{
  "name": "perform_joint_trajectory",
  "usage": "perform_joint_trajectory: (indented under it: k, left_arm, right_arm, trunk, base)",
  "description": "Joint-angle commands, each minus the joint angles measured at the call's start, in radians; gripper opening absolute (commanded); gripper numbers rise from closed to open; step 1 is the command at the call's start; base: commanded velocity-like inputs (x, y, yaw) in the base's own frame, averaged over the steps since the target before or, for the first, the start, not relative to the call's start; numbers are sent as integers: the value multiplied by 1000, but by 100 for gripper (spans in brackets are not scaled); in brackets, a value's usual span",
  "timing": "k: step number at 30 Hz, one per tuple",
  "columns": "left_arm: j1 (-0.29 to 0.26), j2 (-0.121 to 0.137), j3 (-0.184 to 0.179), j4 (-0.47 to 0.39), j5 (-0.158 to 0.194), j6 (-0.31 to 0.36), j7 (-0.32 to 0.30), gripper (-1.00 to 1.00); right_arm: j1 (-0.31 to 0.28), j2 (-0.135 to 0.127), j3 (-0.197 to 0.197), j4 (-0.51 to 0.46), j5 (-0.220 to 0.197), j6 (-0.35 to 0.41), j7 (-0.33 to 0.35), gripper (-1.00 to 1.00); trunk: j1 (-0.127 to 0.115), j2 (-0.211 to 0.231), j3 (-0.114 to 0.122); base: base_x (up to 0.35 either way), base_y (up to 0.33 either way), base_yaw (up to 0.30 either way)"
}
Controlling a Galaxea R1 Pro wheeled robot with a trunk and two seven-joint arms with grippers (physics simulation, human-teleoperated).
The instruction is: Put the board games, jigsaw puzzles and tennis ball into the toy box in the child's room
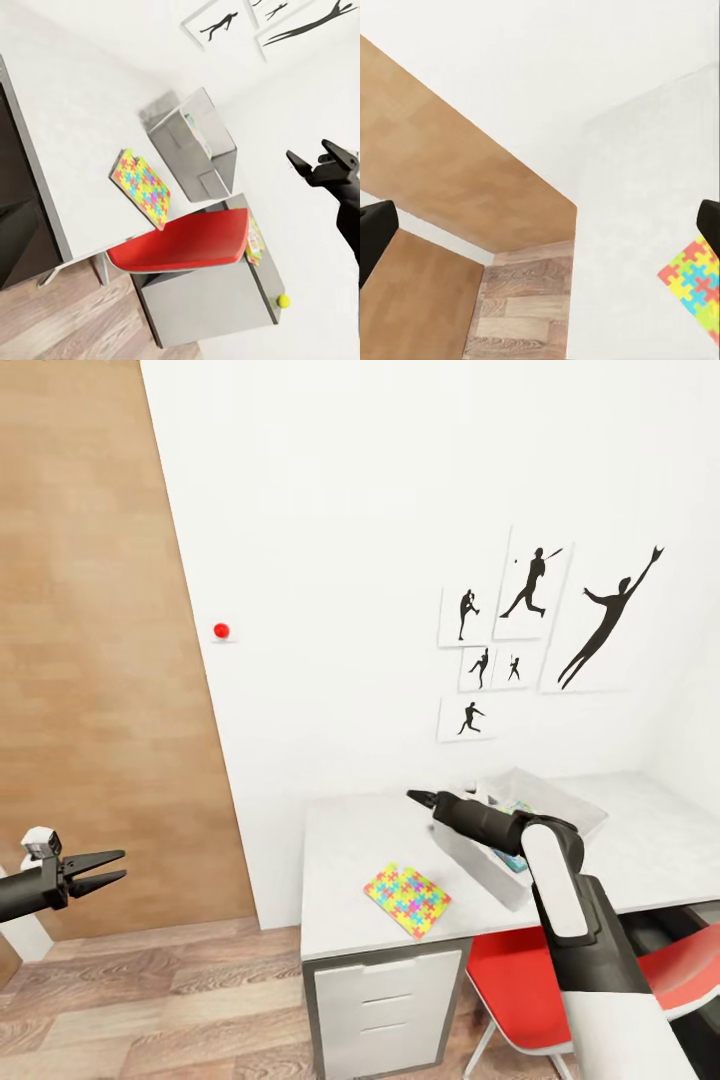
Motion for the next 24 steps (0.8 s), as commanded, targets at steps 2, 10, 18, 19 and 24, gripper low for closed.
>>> perform_joint_trajectory:
  k: [2, 10, 18, 19, 24]
  left_arm:
    - [-1, 0, 0, 0, -1, 10, -4, 100]
    - [-1, 0, 0, 0, -1, 8, -4, 100]
    - [-1, 0, 0, 0, -2, 8, -4, 100]
    - [-1, 0, -1, 0, -2, 8, -4, 100]
    - [-1, 0, 0, 0, -2, 7, -4, 100]
  right_arm:
    - [-22, 9, -2, 2, -8, 34, -45, 100]
    - [-41, 30, -5, 1, -4, 68, -95, 100]
    - [-42, 32, 1, 0, 4, 71, -189, 100]
    - [-43, 33, 1, 0, 3, 71, -210, 100]
    - [-47, 40, 0, 9, -4, 72, -305, 100]
  trunk:
    - [1, -2, -3]
    - [1, -2, -3]
    - [1, -2, -3]
    - [1, -2, -3]
    - [1, -2, -3]
  base:
    - [-35, 23, 0]
    - [-7, 5, 0]
    - [-79, 29, 0]
    - [-170, 99, 0]
    - [-84, 51, 0]
